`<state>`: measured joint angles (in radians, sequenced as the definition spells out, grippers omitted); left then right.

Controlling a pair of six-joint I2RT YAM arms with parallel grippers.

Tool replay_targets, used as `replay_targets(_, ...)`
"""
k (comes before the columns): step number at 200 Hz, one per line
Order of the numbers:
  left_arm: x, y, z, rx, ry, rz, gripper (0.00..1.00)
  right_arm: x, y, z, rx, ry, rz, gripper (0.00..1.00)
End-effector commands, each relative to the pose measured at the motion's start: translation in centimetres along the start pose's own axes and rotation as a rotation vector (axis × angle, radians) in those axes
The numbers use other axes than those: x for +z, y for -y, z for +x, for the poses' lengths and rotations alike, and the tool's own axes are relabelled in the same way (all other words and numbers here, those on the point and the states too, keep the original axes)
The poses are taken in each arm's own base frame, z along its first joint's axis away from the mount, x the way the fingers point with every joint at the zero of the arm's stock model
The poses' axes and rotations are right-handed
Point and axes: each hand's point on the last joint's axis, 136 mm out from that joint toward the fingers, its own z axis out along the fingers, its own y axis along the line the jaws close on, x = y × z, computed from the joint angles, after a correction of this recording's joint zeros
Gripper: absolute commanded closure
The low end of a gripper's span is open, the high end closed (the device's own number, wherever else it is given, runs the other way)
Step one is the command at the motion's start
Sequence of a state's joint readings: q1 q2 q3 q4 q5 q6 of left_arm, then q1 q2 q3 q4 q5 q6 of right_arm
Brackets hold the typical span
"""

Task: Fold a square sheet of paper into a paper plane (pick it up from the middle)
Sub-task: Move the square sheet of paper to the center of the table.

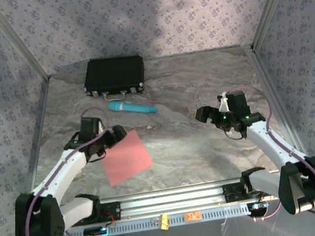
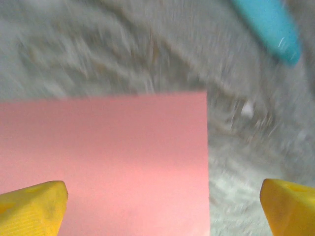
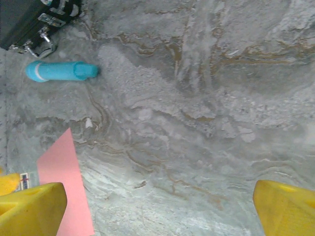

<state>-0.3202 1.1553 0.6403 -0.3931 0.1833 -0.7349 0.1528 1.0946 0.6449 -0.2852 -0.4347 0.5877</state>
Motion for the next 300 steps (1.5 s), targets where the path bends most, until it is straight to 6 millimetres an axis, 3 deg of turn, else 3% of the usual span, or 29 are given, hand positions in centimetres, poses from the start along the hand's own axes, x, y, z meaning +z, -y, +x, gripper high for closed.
replay_targets(1, 1.4, -1.5, 2.2, -0.046, -0.065, -0.09, 0.0, 0.0, -0.4, 0.1, 0.019, 0.003, -0.008, 0.01)
replay_targets(30, 2.7, -1.0, 2.6, -0.01, -0.09, -0.132, 0.0, 0.3, -0.9, -0.1, 0.024, 0.011, -0.016, 0.01)
replay_targets(65, 4.0, -1.2, 3.1, 0.028, -0.123, -0.177, 0.0, 0.5, -0.3, 0.2, 0.056, 0.013, 0.021, 0.01)
replay_targets(103, 5.3, -0.1, 4.0, 0.094, -0.152, -0.173, 0.0, 0.4, 0.2, 0.4, 0.074, 0.029, 0.039, 0.01)
replay_targets(180, 7.9, 5.9, 6.2, 0.341, -0.196, -0.156, 0.0, -2.1, 2.5, -0.8, 0.059, 0.149, 0.187, 0.01)
replay_targets(194, 8.1, 7.4, 6.6, 0.388, -0.189, -0.148, 0.0, -2.7, 3.7, -0.9, 0.108, 0.163, 0.249, 0.01)
replay_targets(211, 7.9, 9.1, 6.5, 0.456, -0.166, -0.148, 0.0, -3.0, 4.5, -1.0, 0.159, 0.168, 0.252, 0.01)
replay_targets(249, 5.2, 11.1, 4.0, 0.479, -0.044, -0.154, 0.0, -1.9, 2.8, -0.6, 0.212, 0.082, 0.02, 0.01)
replay_targets(276, 2.6, 9.7, 4.0, 0.396, -0.055, -0.22, 0.0, -1.8, 1.1, 0.0, 0.151, 0.005, -0.008, 0.01)
replay_targets(300, 2.3, 8.7, 5.2, 0.338, -0.126, -0.269, 0.01, -1.6, 0.2, 0.6, 0.092, -0.025, 0.017, 0.01)
